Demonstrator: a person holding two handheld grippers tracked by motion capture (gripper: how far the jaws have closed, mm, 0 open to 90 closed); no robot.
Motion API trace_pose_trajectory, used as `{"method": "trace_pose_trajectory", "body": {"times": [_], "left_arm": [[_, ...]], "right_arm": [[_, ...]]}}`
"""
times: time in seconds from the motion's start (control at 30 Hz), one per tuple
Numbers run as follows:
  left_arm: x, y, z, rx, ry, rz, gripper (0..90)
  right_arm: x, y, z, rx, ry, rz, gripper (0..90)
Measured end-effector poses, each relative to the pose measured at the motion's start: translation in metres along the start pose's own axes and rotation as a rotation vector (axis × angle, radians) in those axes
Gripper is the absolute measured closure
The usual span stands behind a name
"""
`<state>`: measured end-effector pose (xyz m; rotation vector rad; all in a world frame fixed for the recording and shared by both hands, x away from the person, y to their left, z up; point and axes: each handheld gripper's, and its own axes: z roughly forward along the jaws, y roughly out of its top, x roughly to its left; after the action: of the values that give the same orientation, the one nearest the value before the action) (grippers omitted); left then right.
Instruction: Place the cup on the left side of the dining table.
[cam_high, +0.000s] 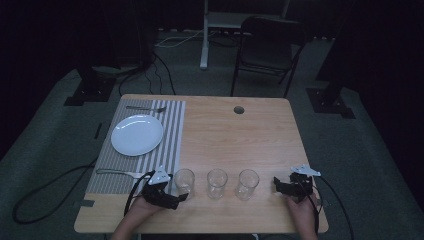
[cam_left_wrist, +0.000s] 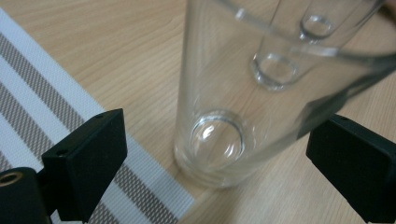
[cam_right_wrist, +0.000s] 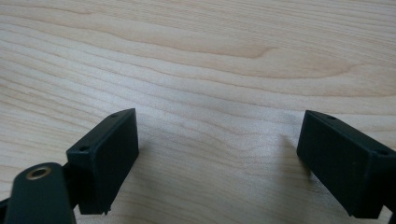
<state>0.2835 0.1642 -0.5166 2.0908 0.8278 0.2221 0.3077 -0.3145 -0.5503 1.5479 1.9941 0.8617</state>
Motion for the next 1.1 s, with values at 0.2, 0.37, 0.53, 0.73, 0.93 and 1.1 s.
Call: {"method": "trace_pose_trajectory", "body": {"times": [0.2, 0.37, 0.53, 0.73, 0.93, 1.1], "left_arm": [[-0.006, 0.005, 0.004, -0.030, -0.004, 0.045, 9.0], [-0.009, 0.006, 0.003, -0.080, 0.015, 0.068, 15.8], [-0.009, 0.007, 0.002, -0.130, -0.010, 0.072, 25.0], [-0.009, 0.010, 0.000, -0.193, -0.029, 0.051, 25.0], [-0.013, 0.010, 0.002, -0.194, 0.008, 0.073, 26.9], [-0.015, 0.011, 0.002, -0.195, 0.030, 0.076, 28.1]], "right_arm": [[0.000, 0.000, 0.000, 0.000, 0.000, -0.001, 12.3], [0.000, 0.000, 0.000, 0.000, 0.000, 0.000, 12.3], [0.000, 0.000, 0.000, 0.000, 0.001, 0.000, 12.3], [0.000, 0.000, 0.000, 0.000, 0.001, 0.000, 12.3], [0.000, 0.000, 0.000, 0.000, 0.001, 0.000, 12.3], [0.000, 0.000, 0.000, 0.000, 0.000, 0.000, 12.3]]}}
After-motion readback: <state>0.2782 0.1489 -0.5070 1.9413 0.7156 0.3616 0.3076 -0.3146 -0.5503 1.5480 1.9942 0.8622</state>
